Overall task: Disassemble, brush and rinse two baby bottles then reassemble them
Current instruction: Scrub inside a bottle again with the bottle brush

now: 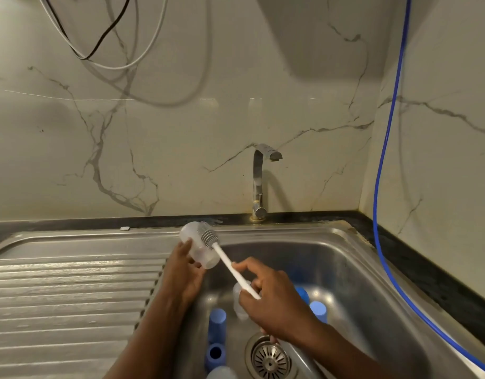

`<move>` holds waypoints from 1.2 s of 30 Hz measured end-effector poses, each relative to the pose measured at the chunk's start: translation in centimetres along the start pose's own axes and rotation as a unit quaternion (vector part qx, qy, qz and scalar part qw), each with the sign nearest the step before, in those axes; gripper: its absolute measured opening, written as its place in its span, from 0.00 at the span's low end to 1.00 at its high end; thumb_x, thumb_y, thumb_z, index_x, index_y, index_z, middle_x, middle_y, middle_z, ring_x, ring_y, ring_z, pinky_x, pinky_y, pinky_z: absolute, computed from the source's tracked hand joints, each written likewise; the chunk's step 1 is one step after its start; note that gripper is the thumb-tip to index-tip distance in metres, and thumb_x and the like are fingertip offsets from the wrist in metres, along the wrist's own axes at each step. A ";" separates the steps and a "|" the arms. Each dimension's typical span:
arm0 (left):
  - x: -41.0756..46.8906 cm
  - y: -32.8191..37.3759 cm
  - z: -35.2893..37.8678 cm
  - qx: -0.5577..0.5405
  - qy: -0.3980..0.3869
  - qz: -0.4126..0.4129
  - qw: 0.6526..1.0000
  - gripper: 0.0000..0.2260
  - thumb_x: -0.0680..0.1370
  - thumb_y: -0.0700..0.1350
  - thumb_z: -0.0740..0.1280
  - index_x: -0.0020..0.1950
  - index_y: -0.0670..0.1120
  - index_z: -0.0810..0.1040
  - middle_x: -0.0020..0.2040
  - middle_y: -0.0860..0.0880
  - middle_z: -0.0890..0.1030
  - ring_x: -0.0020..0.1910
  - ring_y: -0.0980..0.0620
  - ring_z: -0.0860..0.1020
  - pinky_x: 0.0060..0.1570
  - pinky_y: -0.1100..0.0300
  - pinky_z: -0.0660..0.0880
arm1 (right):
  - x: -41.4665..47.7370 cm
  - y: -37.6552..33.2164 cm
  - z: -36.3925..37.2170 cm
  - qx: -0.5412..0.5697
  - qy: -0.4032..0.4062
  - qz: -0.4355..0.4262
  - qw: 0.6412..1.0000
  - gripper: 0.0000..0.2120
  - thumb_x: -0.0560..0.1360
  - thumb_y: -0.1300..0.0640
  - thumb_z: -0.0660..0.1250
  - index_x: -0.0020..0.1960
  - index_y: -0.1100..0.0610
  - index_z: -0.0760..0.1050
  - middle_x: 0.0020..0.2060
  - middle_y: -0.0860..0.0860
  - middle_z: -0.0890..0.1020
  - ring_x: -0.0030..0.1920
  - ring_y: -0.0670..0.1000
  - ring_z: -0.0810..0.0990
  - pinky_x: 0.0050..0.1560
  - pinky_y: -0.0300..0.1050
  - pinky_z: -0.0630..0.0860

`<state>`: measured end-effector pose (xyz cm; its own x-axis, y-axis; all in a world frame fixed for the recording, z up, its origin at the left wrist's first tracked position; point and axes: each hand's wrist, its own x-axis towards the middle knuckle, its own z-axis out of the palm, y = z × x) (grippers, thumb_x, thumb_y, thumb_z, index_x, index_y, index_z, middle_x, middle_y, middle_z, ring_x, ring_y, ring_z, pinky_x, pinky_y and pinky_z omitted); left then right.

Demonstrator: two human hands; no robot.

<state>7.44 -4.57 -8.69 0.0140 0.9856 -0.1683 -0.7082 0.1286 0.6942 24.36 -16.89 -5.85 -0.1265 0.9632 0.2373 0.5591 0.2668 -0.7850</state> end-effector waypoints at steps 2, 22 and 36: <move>0.3 0.6 -0.6 -0.043 0.020 0.010 0.999 0.22 0.83 0.47 0.57 0.74 0.37 0.64 0.58 0.36 0.77 0.51 0.42 0.78 0.35 0.53 0.82 | -0.4 -0.1 0.5 -0.031 -0.023 -0.016 0.999 0.19 0.73 0.61 0.63 0.60 0.43 0.73 0.27 0.43 0.76 0.26 0.42 0.74 0.26 0.30 0.66; 1.3 0.3 -1.2 -0.054 0.051 0.088 0.993 0.25 0.81 0.45 0.65 0.75 0.40 0.60 0.69 0.34 0.71 0.53 0.44 0.80 0.38 0.56 0.82 | -0.9 0.3 1.9 -0.058 -0.010 -0.032 0.998 0.18 0.74 0.58 0.64 0.62 0.44 0.71 0.36 0.48 0.72 0.30 0.42 0.71 0.32 0.27 0.65; -0.6 -1.4 1.3 0.125 -0.088 -0.031 0.988 0.34 0.71 0.48 0.71 0.73 0.40 0.65 0.66 0.35 0.73 0.58 0.41 0.77 0.46 0.53 0.81 | 0.8 0.8 -1.2 -0.015 0.063 0.033 0.997 0.17 0.76 0.61 0.62 0.61 0.43 0.71 0.35 0.57 0.79 0.22 0.45 0.72 0.19 0.36 0.68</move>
<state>9.39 -5.25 -8.66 0.1894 0.9761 -0.1068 -0.5056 0.1902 0.8415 25.65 -15.92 -5.61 0.0133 0.9662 0.2575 0.5878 0.2007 -0.7837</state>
